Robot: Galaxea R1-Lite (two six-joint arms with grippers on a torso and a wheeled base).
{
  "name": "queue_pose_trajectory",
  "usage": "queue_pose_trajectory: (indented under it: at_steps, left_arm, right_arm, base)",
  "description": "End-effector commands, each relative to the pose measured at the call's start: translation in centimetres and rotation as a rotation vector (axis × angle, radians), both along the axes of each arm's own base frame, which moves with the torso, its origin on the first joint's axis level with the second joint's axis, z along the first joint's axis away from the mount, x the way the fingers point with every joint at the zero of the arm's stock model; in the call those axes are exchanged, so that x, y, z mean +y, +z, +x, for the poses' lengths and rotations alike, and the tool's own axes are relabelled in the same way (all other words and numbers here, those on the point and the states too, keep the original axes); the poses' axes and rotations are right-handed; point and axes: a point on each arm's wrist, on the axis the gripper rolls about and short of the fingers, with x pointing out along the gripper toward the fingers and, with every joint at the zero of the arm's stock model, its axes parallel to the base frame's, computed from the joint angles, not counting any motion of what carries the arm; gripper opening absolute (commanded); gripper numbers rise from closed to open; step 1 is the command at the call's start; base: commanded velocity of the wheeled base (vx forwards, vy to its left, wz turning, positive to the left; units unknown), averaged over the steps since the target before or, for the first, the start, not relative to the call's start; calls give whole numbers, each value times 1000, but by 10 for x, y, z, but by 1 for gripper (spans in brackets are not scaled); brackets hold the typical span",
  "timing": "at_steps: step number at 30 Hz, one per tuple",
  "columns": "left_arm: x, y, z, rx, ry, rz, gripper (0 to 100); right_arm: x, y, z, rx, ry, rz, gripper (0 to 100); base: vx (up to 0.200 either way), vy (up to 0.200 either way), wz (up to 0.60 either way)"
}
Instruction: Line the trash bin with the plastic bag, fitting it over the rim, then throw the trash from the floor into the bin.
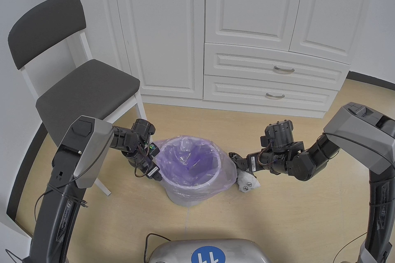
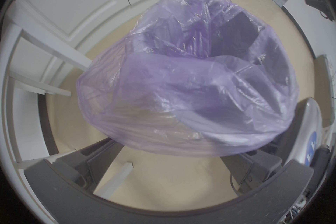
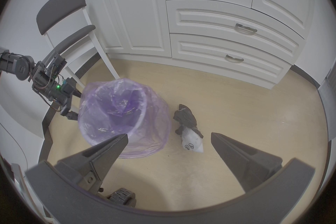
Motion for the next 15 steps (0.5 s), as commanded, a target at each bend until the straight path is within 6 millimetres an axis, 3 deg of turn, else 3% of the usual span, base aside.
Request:
queue_pose_trajectory:
  at_steps: [1, 6, 15]
  left_arm:
    - [-26, -19, 1, -81, 14, 28, 100]
    - [-29, -28, 3, -115, 21, 21, 100]
    - [-10, -14, 5, -79, 87, 20, 100]
  right_arm:
    - [0, 4, 0, -39, -1, 18, 100]
    - [0, 4, -1, -66, 0, 29, 100]
    - [3, -5, -2, -46, 10, 17, 100]
  base:
    - [0, 0, 0]
    - [0, 0, 0]
    - [0, 0, 0]
